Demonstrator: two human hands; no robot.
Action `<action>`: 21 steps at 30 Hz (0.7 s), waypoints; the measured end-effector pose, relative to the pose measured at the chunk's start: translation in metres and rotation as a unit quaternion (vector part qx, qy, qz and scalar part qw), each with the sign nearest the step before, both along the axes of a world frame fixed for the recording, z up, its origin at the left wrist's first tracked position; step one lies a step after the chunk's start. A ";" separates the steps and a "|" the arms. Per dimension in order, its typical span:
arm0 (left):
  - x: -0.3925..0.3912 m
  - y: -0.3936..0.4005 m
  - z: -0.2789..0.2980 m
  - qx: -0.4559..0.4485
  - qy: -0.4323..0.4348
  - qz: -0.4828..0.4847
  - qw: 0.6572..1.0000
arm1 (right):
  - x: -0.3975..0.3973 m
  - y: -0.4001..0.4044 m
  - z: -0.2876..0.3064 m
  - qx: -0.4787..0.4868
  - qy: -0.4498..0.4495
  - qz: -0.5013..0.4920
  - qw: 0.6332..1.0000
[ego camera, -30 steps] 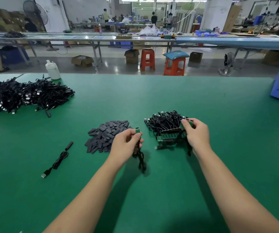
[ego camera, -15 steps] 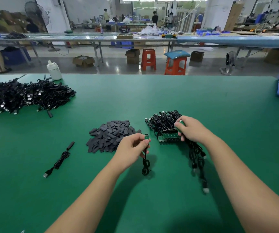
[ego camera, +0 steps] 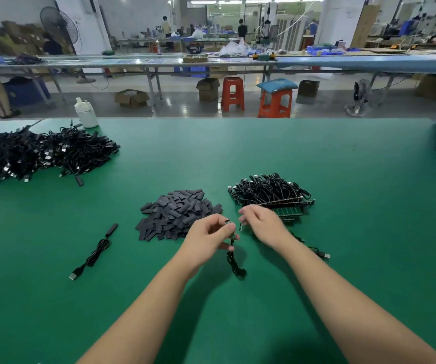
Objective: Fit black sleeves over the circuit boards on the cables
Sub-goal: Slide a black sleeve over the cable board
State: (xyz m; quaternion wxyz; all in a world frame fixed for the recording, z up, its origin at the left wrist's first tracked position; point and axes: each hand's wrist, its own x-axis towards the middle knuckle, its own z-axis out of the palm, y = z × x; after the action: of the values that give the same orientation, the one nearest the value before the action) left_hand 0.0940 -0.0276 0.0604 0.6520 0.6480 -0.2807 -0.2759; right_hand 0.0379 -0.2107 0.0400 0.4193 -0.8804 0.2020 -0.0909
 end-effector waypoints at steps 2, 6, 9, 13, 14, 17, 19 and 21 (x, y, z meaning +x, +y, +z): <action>0.005 0.000 -0.005 0.020 -0.011 0.031 0.999 | -0.003 0.020 -0.001 0.178 0.043 0.045 0.982; 0.017 0.003 -0.019 0.040 0.065 0.104 0.992 | -0.009 0.041 -0.013 0.311 0.033 0.089 0.946; 0.023 0.006 -0.030 0.062 0.088 0.101 0.989 | -0.012 0.047 -0.022 0.293 0.028 0.094 0.951; 0.027 0.011 -0.046 0.118 0.070 0.077 0.988 | -0.009 0.047 -0.021 0.160 0.097 0.090 0.978; 0.028 0.011 -0.050 0.134 0.062 0.077 0.986 | -0.007 0.046 -0.019 0.107 0.114 0.092 0.983; 0.033 0.009 -0.064 0.206 -0.013 0.112 0.972 | -0.006 0.040 -0.015 -0.089 0.172 0.098 0.976; 0.038 0.010 -0.074 0.288 -0.109 0.164 0.937 | -0.008 0.035 -0.015 -0.237 0.226 0.101 0.940; 0.042 0.015 -0.081 0.361 -0.188 0.197 0.892 | -0.011 0.032 -0.016 -0.325 0.263 0.101 0.902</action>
State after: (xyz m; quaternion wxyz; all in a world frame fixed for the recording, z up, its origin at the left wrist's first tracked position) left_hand 0.1362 -0.0127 -0.0204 0.3493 0.9205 -0.1458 -0.0967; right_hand 0.0270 -0.1786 0.0241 0.0479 -0.9754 0.1738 0.1267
